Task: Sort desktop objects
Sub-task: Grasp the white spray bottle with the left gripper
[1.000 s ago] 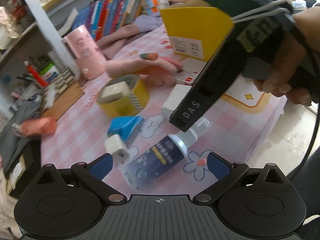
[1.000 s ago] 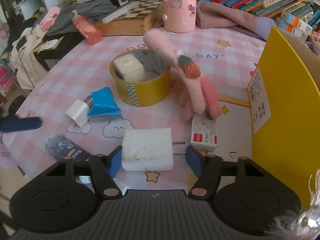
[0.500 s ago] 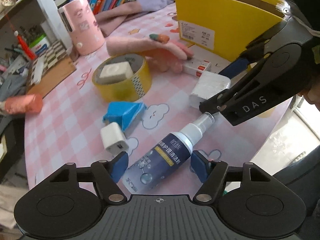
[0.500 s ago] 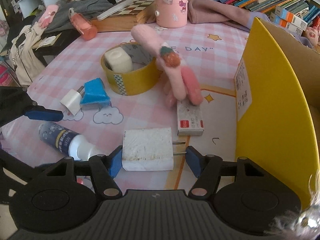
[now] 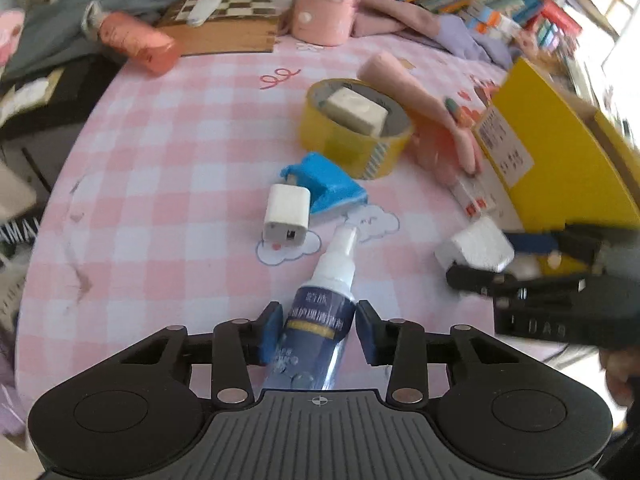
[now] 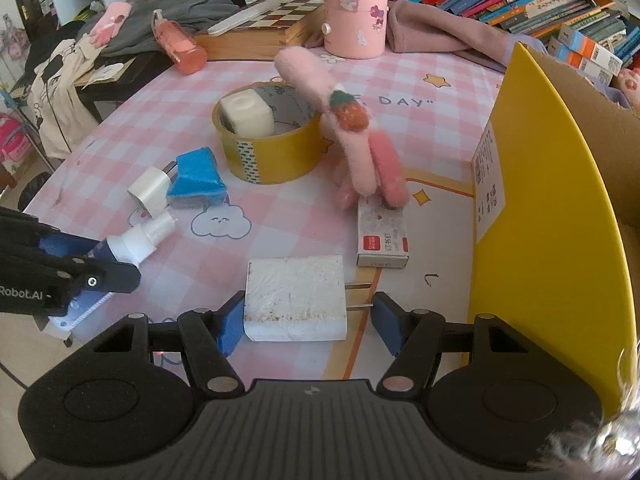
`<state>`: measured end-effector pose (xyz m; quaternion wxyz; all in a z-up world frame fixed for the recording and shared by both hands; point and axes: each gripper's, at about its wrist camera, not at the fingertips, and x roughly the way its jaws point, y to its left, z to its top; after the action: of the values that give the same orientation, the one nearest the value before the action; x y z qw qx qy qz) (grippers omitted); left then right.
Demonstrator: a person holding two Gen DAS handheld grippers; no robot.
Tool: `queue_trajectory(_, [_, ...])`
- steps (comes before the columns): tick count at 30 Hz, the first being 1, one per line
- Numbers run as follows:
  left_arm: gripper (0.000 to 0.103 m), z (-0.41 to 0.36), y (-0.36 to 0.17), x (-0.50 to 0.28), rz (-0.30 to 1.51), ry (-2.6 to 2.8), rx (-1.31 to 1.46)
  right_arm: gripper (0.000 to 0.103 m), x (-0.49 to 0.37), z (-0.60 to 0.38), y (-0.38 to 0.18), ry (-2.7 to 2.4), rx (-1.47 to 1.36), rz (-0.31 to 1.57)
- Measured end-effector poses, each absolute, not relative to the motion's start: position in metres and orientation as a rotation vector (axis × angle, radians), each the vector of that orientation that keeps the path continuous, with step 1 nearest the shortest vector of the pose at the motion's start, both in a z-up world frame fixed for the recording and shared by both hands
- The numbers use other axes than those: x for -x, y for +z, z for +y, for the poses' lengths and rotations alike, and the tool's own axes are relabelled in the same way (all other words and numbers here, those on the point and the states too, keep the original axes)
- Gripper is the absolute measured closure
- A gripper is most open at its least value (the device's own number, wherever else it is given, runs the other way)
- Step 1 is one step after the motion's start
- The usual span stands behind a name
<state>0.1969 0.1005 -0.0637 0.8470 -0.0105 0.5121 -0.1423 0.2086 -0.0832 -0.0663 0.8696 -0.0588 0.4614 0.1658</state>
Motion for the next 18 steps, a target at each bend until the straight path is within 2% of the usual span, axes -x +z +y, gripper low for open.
queue_trajectory(6, [0.063,0.086,-0.065,-0.177,1.063,-0.33,-0.134,0.04,-0.209,-0.082,-0.067,0.361,0.15,0.957])
queue_trajectory(14, [0.071,0.085,-0.066,-0.174,1.045,-0.29,-0.12,0.04,-0.209,-0.081,-0.07,0.375,0.172,0.946])
queue_trajectory(18, [0.072,0.091,-0.063,-0.174,1.043,-0.261,-0.02,0.041,-0.208,-0.083,-0.065,0.381,0.143,0.926])
